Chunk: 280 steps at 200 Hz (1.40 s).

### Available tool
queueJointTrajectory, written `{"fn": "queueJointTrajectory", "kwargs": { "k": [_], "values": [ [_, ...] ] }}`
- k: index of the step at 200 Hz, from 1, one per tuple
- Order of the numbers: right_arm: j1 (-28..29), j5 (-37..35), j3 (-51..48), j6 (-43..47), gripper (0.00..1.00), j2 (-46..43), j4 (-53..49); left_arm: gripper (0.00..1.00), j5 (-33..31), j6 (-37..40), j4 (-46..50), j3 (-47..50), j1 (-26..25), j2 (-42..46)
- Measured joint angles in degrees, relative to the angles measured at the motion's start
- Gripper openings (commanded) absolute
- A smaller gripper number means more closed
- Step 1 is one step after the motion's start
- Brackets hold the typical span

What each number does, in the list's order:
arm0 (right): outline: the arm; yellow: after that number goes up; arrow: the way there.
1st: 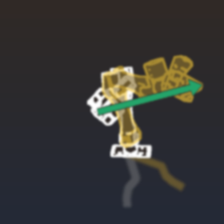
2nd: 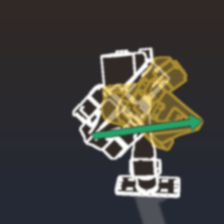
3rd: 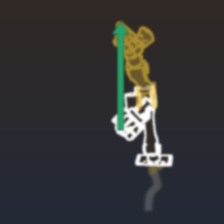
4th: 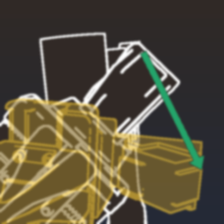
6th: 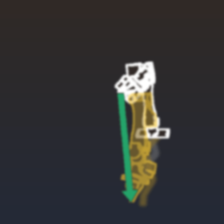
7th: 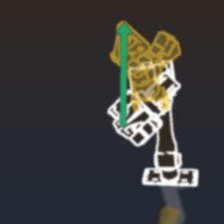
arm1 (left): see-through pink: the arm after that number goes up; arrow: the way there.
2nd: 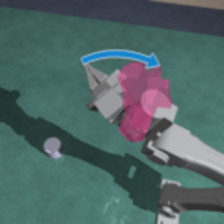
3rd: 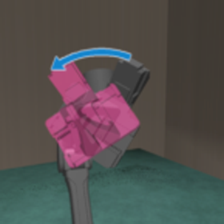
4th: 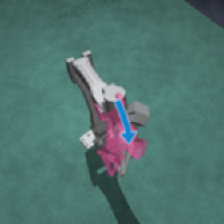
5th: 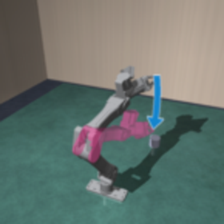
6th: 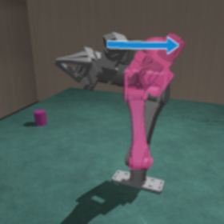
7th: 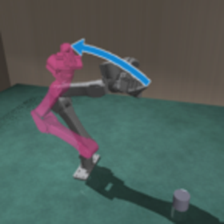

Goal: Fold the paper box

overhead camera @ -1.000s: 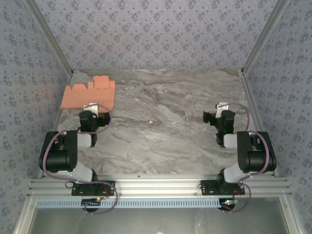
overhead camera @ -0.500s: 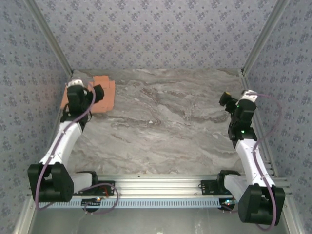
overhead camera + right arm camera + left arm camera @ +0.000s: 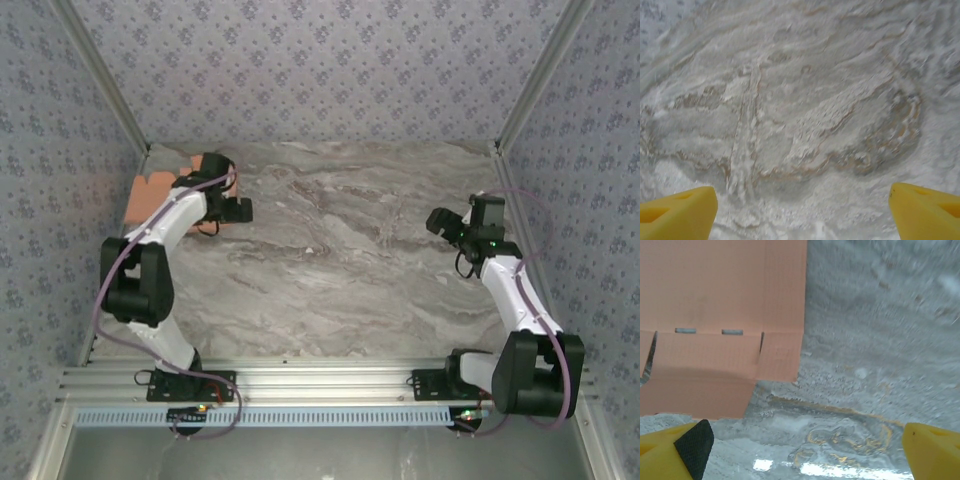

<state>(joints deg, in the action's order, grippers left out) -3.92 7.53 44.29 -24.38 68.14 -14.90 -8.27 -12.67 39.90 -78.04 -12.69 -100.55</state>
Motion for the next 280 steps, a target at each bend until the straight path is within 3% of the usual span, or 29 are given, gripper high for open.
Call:
{"fn": "queueJointTrajectory", "kwargs": {
  "k": [27,62,100,115,133,150,168,226,280],
  "values": [
    [1.2,2.0,0.0,0.0,0.89,0.5,-0.4,0.94,-5.1,3.2,3.3,-0.8,-2.3,-2.2],
    [3.3,2.8,0.3,0.0,0.89,1.5,-1.3,0.94,-10.4,6.9,7.8,-3.2,-1.8,-5.7],
    [5.4,2.2,1.1,-0.5,0.88,2.5,-2.2,0.92,-11.2,10.5,9.7,-9.6,0.6,-11.6],
    [5.9,1.7,1.4,-1.0,0.88,2.7,-2.4,0.85,-11.5,11.2,10.1,-11.4,1.5,-12.8],
    [6.4,1.2,1.4,-1.6,0.88,2.8,-2.9,0.86,-9.1,9.8,10.8,-12.8,3.2,-13.6],
    [6.9,0.8,1.7,-1.8,0.88,2.9,-3.6,0.91,-5.8,4.1,10.5,-12.4,6.5,-13.2],
    [7.5,0.3,1.9,-1.7,0.88,2.9,-3.8,0.89,-5.0,-5.0,10.5,-11.0,9.3,-11.6],
    [8.8,-1.9,4.0,-0.2,0.87,4.7,-5.1,0.81,-0.2,-36.0,7.5,-8.3,10.1,-5.6],
    [11.1,-4.0,5.5,3.7,0.87,4.7,-7.5,0.72,0.1,-51.1,6.8,-6.0,13.3,-5.7]
  ]
}}
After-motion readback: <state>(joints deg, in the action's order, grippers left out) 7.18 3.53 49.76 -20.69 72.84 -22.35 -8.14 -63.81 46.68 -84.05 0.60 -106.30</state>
